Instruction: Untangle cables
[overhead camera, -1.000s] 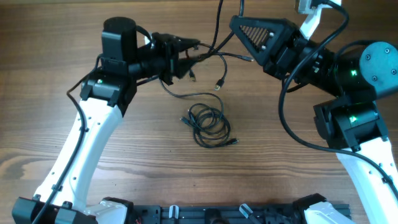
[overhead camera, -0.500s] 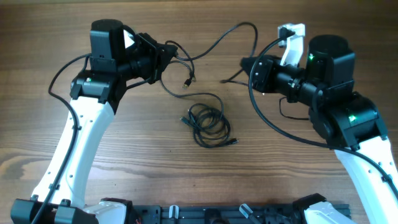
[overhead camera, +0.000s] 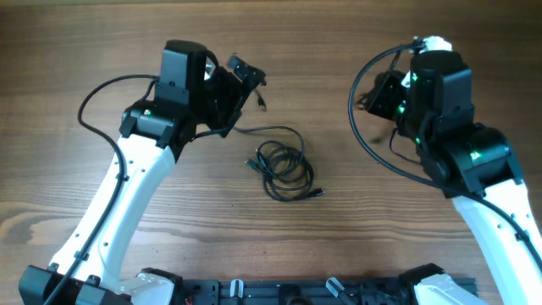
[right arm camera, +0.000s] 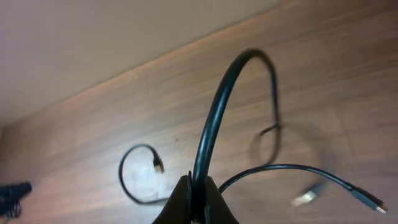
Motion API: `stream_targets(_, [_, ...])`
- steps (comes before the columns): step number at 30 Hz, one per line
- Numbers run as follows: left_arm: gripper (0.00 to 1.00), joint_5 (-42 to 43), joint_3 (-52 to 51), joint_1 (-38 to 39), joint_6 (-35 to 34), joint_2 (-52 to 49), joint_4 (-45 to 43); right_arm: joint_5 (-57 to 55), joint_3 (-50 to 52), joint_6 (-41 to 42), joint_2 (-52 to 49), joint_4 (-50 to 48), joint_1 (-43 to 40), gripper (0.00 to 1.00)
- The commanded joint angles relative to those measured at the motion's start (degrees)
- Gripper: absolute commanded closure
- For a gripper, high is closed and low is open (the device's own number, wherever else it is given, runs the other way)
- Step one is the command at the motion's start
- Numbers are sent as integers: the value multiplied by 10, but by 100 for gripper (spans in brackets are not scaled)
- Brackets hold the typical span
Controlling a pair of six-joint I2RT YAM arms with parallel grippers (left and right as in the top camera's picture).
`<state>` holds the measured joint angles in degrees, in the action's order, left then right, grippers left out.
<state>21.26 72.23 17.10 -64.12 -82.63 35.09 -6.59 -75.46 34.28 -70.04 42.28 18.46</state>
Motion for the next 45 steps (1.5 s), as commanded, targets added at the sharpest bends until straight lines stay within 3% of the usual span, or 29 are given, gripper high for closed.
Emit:
stream_targets(1, [0, -47, 2, 0, 10, -3, 21, 31, -3, 16, -24, -43, 0, 96])
stream_targets(6, [0, -47, 2, 0, 10, -3, 33, 76, -3, -10, -72, -183, -1, 96])
stream_targets(9, [0, -46, 2, 0, 10, -3, 33, -62, -3, -58, -104, -291, -34, 95])
stream_targets(11, [0, -46, 2, 0, 10, -3, 34, -101, -3, -131, -146, -351, -96, 96])
stream_targets(14, [0, -46, 2, 1, 10, -3, 34, -97, -3, -161, -216, -436, -205, 91])
stream_targets(16, [0, -47, 2, 0, 10, -3, 47, -84, -3, -161, -250, -457, -270, 78])
stream_targets(17, [0, -46, 2, 0, 24, -3, 51, -86, -3, -161, -265, -457, -295, 41])
stream_targets(18, [0, -46, 2, 1, 45, -3, 52, -86, -3, -161, -280, -440, -317, 13])
stream_targets(19, [0, -46, 2, 0, 57, -3, 53, -86, -3, -156, -289, -417, -329, 1])
stream_targets(23, [0, -46, 2, 1, 57, -3, 55, -83, -3, -158, -308, -334, -341, 0])
stream_targets(25, [0, -46, 2, 1, 57, -3, 55, -14, -3, -144, -308, -316, -340, 0])
stream_targets(26, [0, -46, 2, 1, 57, -3, 55, 74, -3, -135, -308, -300, -340, 0])
stream_targets(27, [0, -46, 2, 1, 57, -3, 55, 136, -3, -102, -311, -276, -340, 0])
stream_targets(30, [0, -46, 2, 1, 57, -3, 57, 120, -3, 77, -317, -154, -341, 0])
stream_targets(36, [0, -46, 2, 1, 57, -3, 64, 24, -2, 51, -318, -60, -341, 0])
stream_targets(45, [0, -47, 2, 0, 57, -3, 64, -57, 12, -97, -422, -165, -341, 3])
